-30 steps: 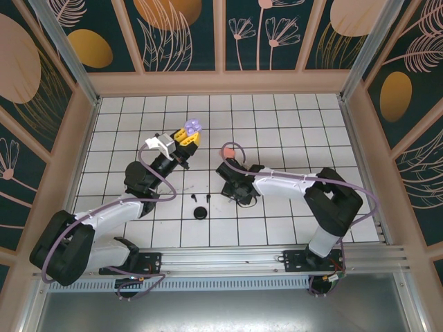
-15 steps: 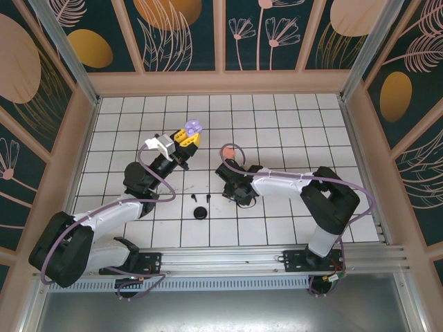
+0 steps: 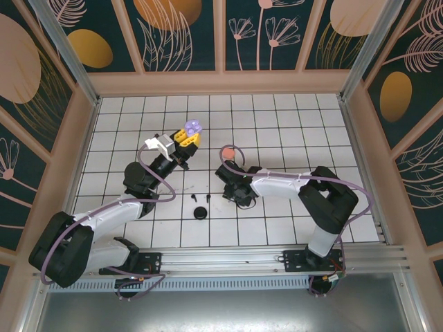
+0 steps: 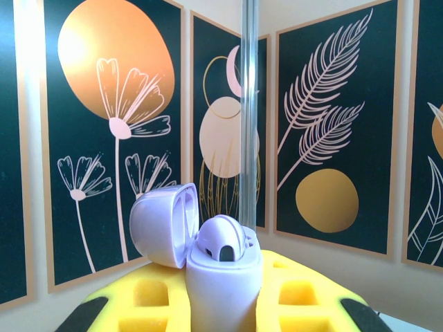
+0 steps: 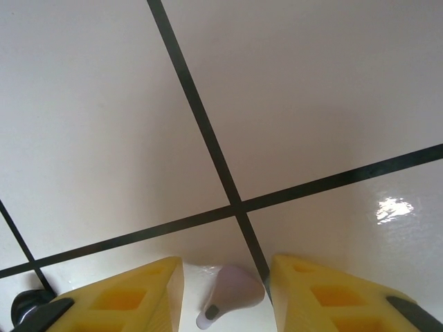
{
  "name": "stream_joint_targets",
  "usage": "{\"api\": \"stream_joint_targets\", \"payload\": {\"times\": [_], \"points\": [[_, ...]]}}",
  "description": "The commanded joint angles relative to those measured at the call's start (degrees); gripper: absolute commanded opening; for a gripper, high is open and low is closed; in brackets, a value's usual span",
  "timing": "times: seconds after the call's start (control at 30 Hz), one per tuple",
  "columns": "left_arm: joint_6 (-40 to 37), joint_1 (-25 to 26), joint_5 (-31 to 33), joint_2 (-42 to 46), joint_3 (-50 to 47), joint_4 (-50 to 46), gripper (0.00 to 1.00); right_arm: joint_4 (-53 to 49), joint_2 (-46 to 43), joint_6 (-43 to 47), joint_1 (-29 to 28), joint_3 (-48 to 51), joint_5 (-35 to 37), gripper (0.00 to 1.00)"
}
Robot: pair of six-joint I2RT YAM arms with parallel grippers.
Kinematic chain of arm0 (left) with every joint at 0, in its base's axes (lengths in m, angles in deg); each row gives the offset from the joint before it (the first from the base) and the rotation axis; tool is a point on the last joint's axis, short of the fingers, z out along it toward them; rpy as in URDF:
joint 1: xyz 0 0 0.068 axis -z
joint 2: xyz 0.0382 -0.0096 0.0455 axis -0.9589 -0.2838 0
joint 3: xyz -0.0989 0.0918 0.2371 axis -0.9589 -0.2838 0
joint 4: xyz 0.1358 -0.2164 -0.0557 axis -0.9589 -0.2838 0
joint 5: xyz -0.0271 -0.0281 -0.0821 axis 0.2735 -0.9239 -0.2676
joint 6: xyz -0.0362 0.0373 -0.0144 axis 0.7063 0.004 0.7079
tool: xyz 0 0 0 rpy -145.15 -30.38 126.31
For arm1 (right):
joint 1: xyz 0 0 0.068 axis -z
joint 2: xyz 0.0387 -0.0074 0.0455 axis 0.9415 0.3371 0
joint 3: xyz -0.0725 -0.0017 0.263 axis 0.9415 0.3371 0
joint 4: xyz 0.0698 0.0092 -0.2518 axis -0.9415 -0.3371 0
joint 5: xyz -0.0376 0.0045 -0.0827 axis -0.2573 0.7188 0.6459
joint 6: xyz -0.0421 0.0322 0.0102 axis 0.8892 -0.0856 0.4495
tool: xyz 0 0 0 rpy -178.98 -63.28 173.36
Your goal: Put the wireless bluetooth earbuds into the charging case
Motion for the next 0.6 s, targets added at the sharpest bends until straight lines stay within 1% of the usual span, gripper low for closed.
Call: {"api": "stream_joint_targets", "payload": {"times": [0.0, 0.3, 0.57], "points": [[0.6, -0.2, -0.7, 1.0, -0.2, 2.0, 0.00, 0.5, 2.4, -0.5, -0.7, 1.4, 0.0, 0.36], [1.0, -0.3, -0.9, 0.9, 0.3, 1.8, 0.00, 0.6, 2.0, -0.5, -1.4, 1.2, 0.2, 0.27], [1.5, -0.3, -1.4, 0.7, 1.2, 0.9, 0.00, 1.3, -2.0, 0.4, -1.6, 1.4, 2.7, 0.22]]}}
